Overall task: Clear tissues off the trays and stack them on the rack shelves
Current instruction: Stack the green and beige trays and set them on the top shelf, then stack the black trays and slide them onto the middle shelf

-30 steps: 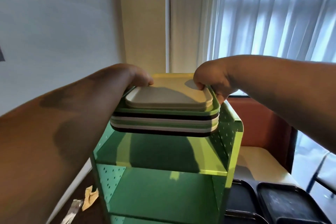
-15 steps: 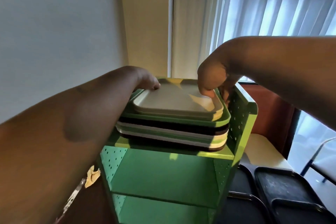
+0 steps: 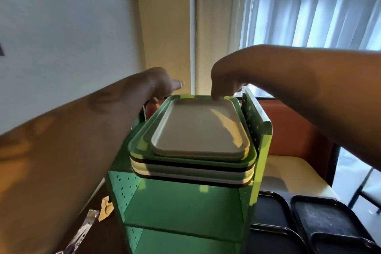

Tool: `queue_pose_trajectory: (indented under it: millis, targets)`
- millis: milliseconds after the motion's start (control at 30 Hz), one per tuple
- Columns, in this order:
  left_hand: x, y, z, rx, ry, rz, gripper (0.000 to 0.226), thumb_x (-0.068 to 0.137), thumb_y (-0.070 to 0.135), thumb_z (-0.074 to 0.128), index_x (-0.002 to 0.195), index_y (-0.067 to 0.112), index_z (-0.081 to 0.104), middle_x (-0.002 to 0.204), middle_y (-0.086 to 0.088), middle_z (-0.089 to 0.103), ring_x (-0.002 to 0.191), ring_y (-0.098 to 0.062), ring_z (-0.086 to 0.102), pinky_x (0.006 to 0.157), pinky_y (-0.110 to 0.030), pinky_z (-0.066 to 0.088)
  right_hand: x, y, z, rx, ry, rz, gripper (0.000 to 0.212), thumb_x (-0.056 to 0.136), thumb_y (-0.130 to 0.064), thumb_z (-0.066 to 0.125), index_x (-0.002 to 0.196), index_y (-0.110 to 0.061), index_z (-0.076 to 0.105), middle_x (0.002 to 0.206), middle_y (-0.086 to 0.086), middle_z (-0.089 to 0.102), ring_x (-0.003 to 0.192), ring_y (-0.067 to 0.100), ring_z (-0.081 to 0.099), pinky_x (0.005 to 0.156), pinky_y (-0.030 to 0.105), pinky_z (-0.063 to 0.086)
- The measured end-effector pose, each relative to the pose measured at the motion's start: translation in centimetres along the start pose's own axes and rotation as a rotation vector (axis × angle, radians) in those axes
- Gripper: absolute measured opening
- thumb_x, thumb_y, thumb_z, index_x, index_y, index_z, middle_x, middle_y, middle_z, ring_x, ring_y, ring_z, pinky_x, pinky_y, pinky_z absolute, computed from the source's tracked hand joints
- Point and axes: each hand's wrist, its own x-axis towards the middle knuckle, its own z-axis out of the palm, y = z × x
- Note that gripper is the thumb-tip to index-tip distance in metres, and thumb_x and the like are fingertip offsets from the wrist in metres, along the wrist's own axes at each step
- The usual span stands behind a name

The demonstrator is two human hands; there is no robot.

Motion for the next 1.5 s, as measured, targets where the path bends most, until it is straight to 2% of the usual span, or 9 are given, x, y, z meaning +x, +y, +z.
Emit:
queue_pose_trajectory:
  millis: [100,200,333,433,633,700,800,1067,1500]
  targets:
    - [-0.5,3.3,-1.1,-0.102,0.091,0.221,0.038,0.099,0.043,0.059,0.119,0.01,0.061,0.101,-0.01,0.07,0.09,-0.024,0.07,0.076,-0.034,0.06,-1.5,2.9,-1.9,0.04,0.136,-0.066,0.013,0.1,-0.011,0.06,0.109,-0.006,0.07,0.097,0.008,0.071,0.083,0.025,0.066,0.072,0.035,0.053]
    - [-1.7,7.4,-1.3,-0.141,0.1,0.384,0.026,0.097,0.034,0.063,0.11,0.011,0.063,0.089,-0.009,0.068,0.076,-0.022,0.062,0.06,-0.029,0.049,-1.2,6.6,-1.7,-0.162,0.187,-0.111,0.045,0.104,-0.002,0.047,0.148,-0.007,0.053,0.144,0.014,0.061,0.129,0.035,0.059,0.107,0.041,0.048]
    - [-3.7,13.3,-0.4,-0.103,0.074,0.522,0.023,0.094,0.028,0.067,0.107,0.009,0.068,0.081,-0.01,0.065,0.068,-0.022,0.056,0.056,-0.027,0.045,-2.8,11.9,-1.2,0.23,0.342,0.031,0.026,0.102,-0.018,0.053,0.109,0.0,0.071,0.114,0.014,0.073,0.105,0.032,0.067,0.085,0.037,0.054]
    - [-4.9,17.6,1.1,-0.041,0.026,0.596,0.018,0.094,0.026,0.068,0.106,0.014,0.066,0.085,-0.007,0.065,0.07,-0.02,0.058,0.056,-0.027,0.047,-4.0,15.9,0.1,0.426,0.435,0.051,0.035,0.102,-0.028,0.054,0.108,-0.001,0.075,0.114,0.017,0.073,0.103,0.032,0.068,0.086,0.036,0.051]
    - [-5.7,24.2,6.5,0.033,-0.007,0.618,0.025,0.093,0.025,0.065,0.105,0.003,0.066,0.084,-0.012,0.057,0.072,-0.027,0.055,0.064,-0.034,0.05,-6.5,22.6,4.2,0.55,0.586,0.128,0.044,0.103,-0.015,0.048,0.06,-0.023,0.052,0.067,-0.003,0.052,0.07,0.023,0.05,0.058,0.028,0.038]
    - [-5.9,26.2,9.8,0.023,0.009,0.618,0.029,0.094,0.026,0.065,0.114,0.005,0.066,0.093,-0.011,0.067,0.075,-0.025,0.063,0.068,-0.034,0.056,-7.0,24.9,6.4,0.596,0.623,0.131,0.031,0.104,-0.011,0.048,0.099,-0.018,0.078,0.109,0.004,0.075,0.104,0.029,0.066,0.086,0.035,0.054]
    - [-6.3,28.7,16.9,-0.009,0.041,0.622,0.032,0.094,0.02,0.062,0.123,0.008,0.063,0.115,-0.01,0.069,0.09,-0.024,0.066,0.074,-0.033,0.055,-6.4,29.2,11.5,0.708,0.682,0.153,0.038,0.102,-0.006,0.051,0.136,-0.01,0.068,0.142,0.009,0.067,0.129,0.029,0.063,0.11,0.039,0.049]
    - [-7.5,27.9,42.6,-0.151,-0.239,0.3,0.055,0.09,0.031,0.064,0.142,0.014,0.052,0.143,-0.012,0.05,0.12,-0.027,0.058,0.093,-0.027,0.045,-5.4,39.2,34.4,0.87,0.409,0.296,0.031,0.101,-0.009,0.056,0.127,-0.01,0.074,0.129,0.006,0.073,0.12,0.023,0.066,0.1,0.021,0.041]
    - [-13.9,15.3,65.0,0.129,-0.592,-0.465,0.062,0.09,0.025,0.06,0.144,0.005,0.038,0.148,-0.017,0.041,0.127,-0.037,0.055,0.101,-0.039,0.048,-8.8,44.7,61.2,0.896,-0.201,0.717,0.048,0.088,-0.024,0.059,0.136,-0.016,0.056,0.136,0.01,0.059,0.121,0.034,0.06,0.098,0.041,0.051]
